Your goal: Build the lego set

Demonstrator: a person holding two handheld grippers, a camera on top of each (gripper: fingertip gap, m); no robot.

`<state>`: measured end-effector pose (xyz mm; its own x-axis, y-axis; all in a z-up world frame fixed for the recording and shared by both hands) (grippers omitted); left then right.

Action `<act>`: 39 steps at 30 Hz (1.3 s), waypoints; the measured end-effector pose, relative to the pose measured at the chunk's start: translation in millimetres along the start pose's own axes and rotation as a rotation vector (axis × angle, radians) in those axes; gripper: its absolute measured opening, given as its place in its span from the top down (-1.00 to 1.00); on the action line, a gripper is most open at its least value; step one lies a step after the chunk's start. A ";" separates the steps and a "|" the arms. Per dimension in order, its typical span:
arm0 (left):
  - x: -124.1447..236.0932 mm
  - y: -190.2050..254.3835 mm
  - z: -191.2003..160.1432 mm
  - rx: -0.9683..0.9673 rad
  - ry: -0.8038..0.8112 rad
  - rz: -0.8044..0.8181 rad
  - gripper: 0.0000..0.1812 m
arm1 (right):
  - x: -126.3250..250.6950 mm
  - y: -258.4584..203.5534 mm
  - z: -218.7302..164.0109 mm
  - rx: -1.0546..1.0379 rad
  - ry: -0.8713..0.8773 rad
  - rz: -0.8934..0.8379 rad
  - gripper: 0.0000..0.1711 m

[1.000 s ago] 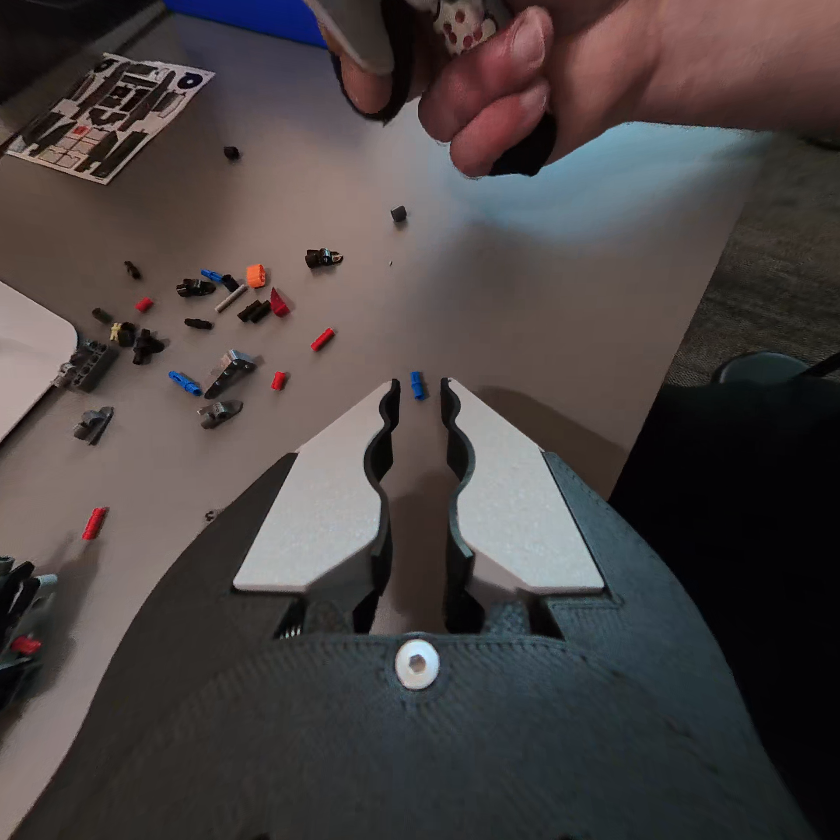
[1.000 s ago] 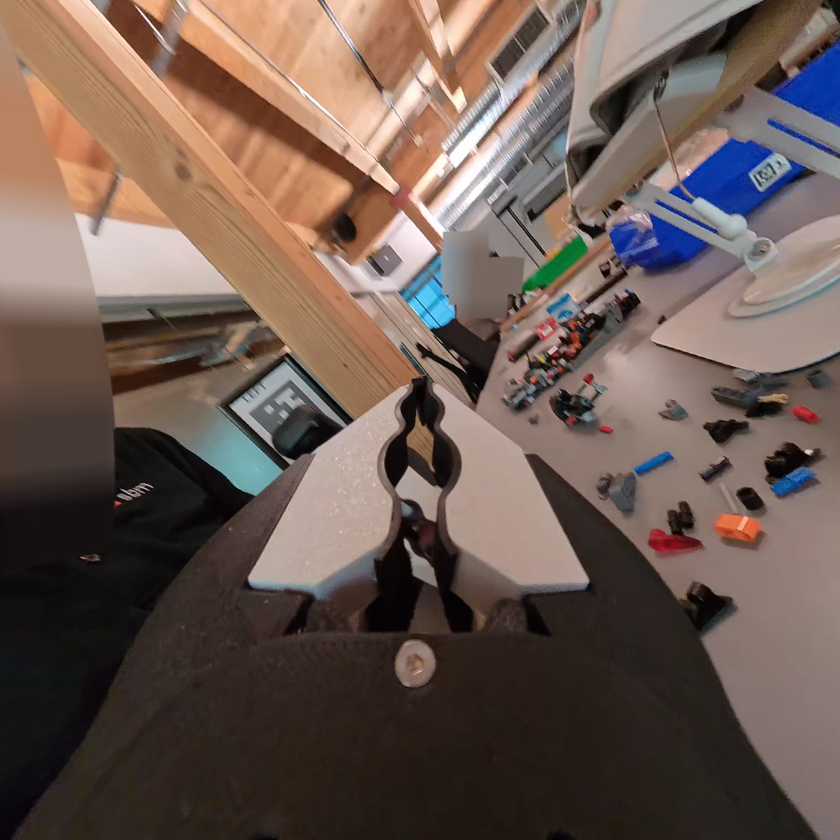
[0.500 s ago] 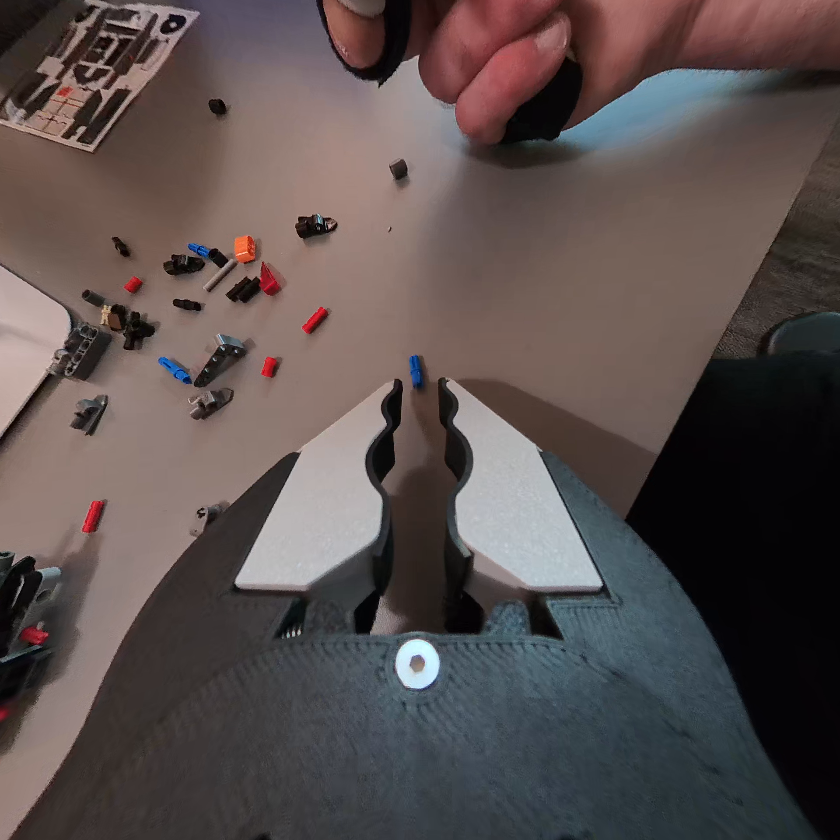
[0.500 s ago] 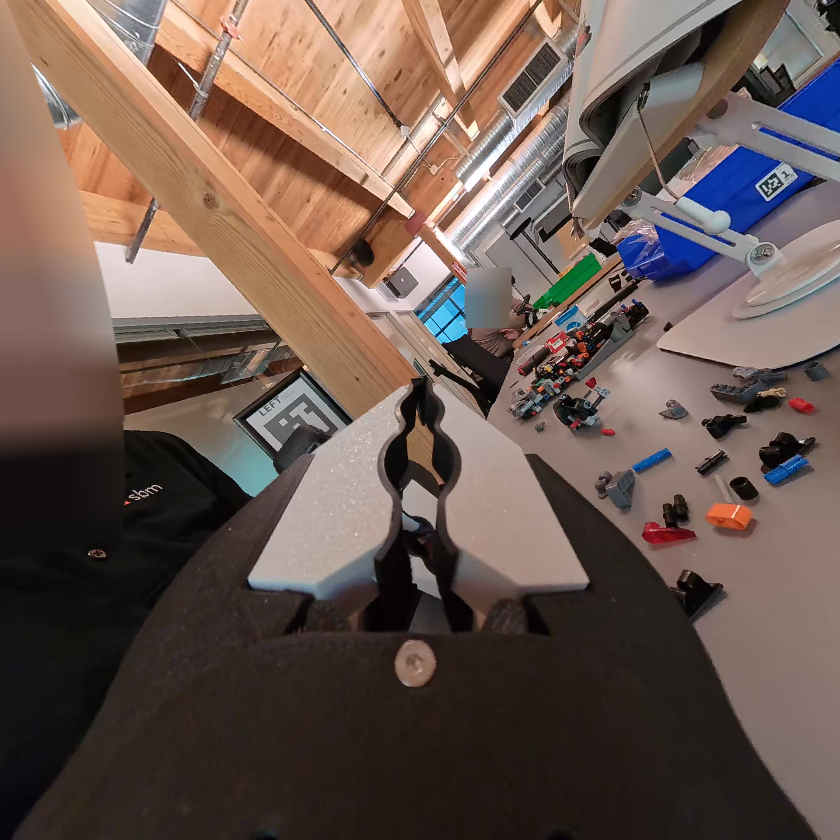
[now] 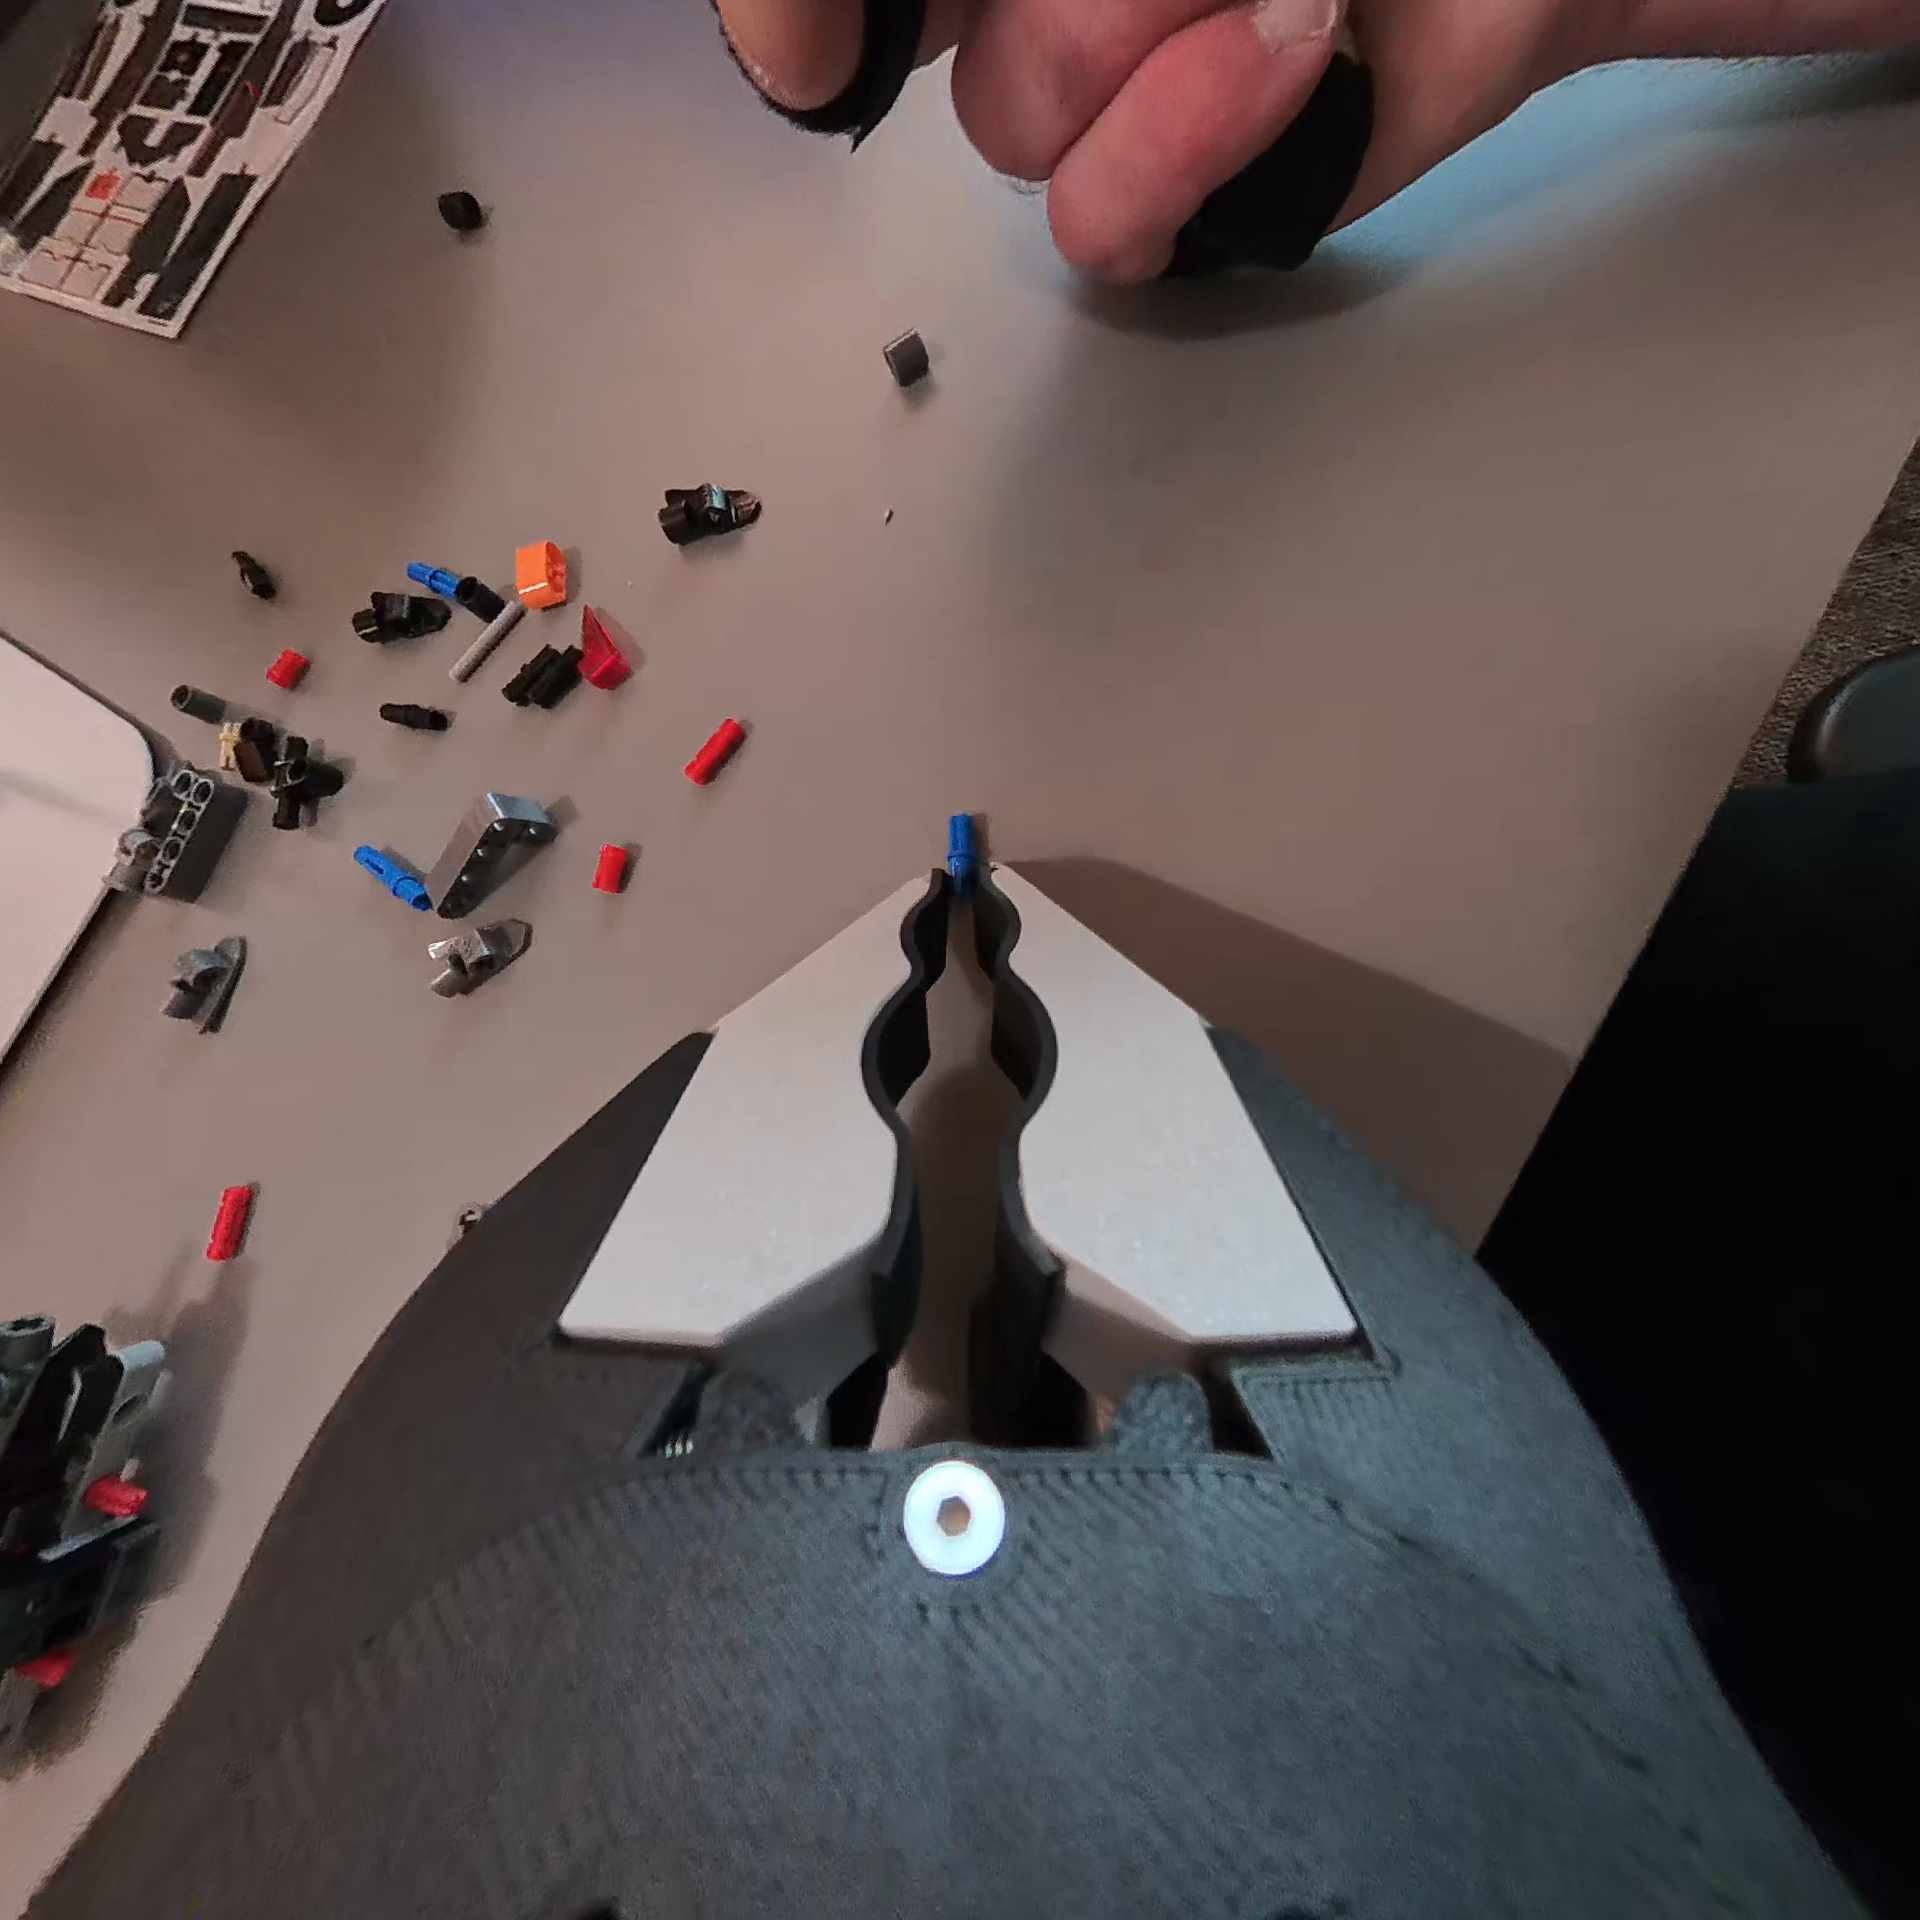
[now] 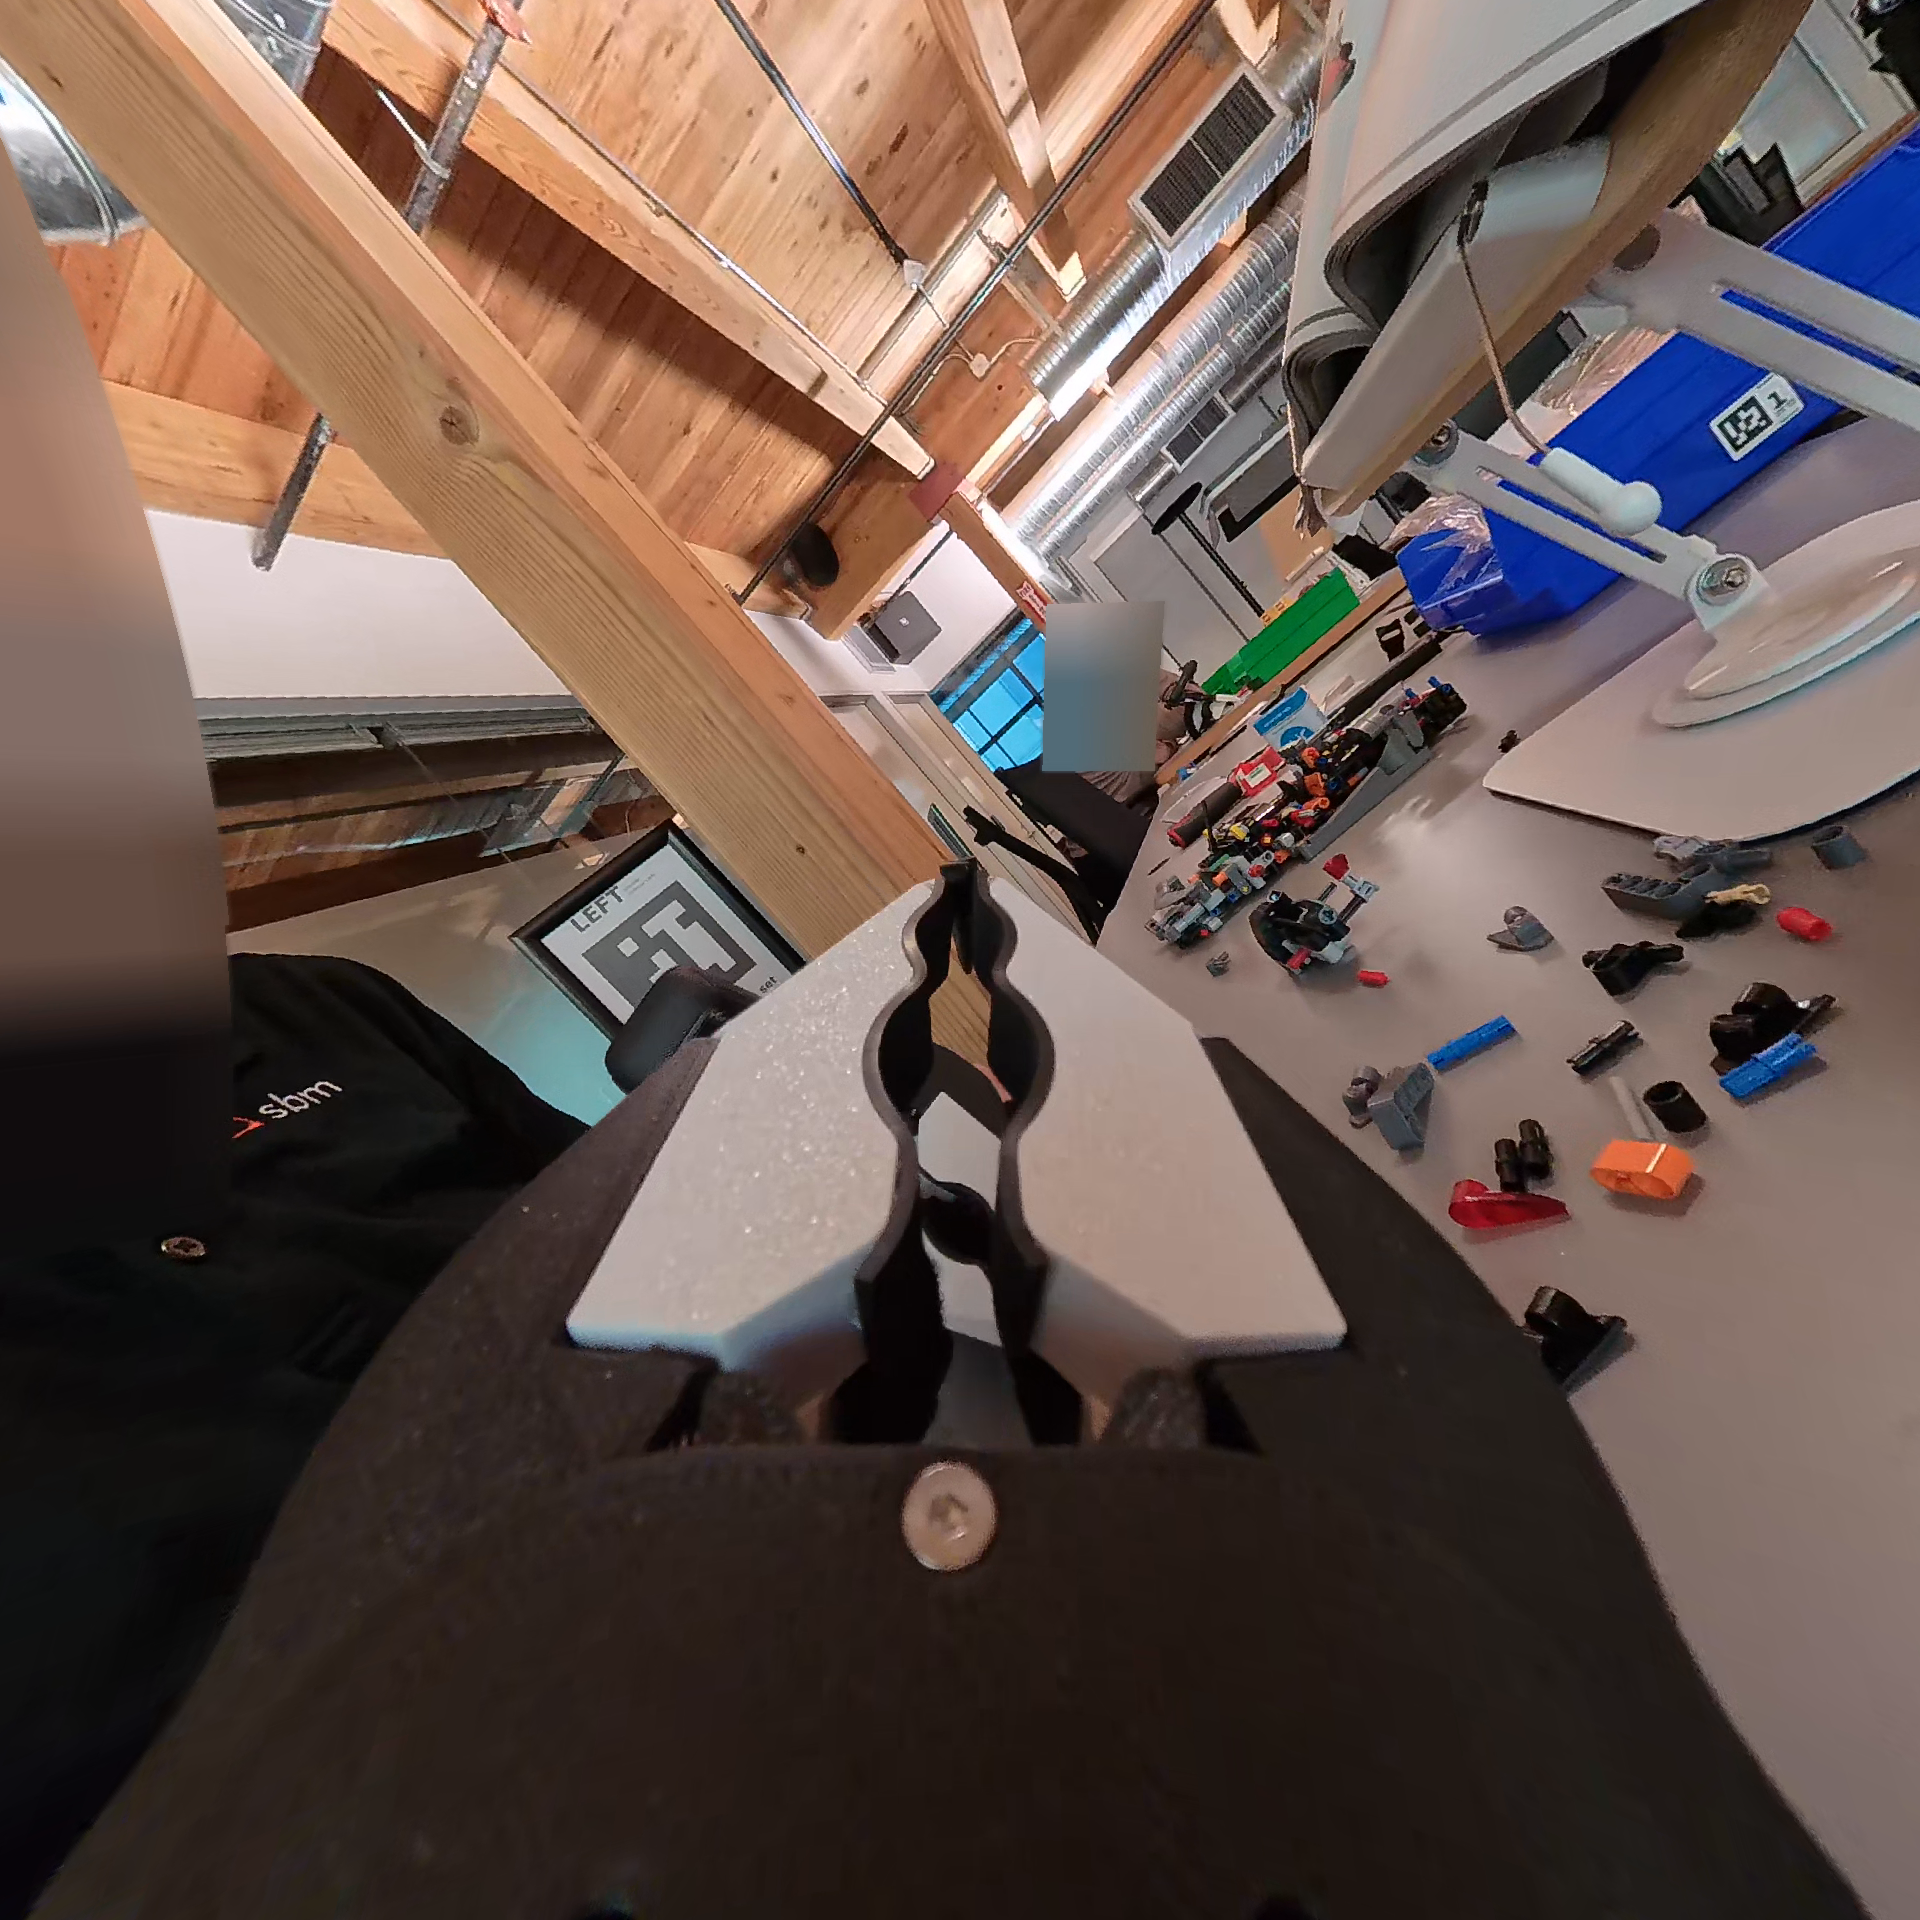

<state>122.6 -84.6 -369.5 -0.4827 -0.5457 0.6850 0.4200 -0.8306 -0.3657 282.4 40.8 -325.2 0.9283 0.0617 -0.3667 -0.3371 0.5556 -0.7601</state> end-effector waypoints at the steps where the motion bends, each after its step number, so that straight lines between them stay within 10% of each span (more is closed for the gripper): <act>1: 0.0 -1.0 -0.5 -0.007 -0.002 0.020 0.97 | 0.1 -0.3 -0.1 -0.001 -0.001 0.002 1.00; 39: 53.4 -70.1 61.6 0.154 0.278 -0.089 0.98 | -15.9 -12.2 -15.2 0.192 -0.173 -0.027 1.00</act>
<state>114.7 -48.7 -268.5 -0.7050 -0.4988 0.5042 0.4679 -0.8613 -0.1980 269.3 20.5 -318.2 0.9551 0.1766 -0.2379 -0.2913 0.7054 -0.6462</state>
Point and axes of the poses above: each gripper's, where its closed fingertips meet, x back along the fingers, z out of its top, y = z × x across the jaws, the point moved 9 cm from there along x, back along the fingers, and after that the axes turned 10 degrees about -x, right-handed, at the moved point
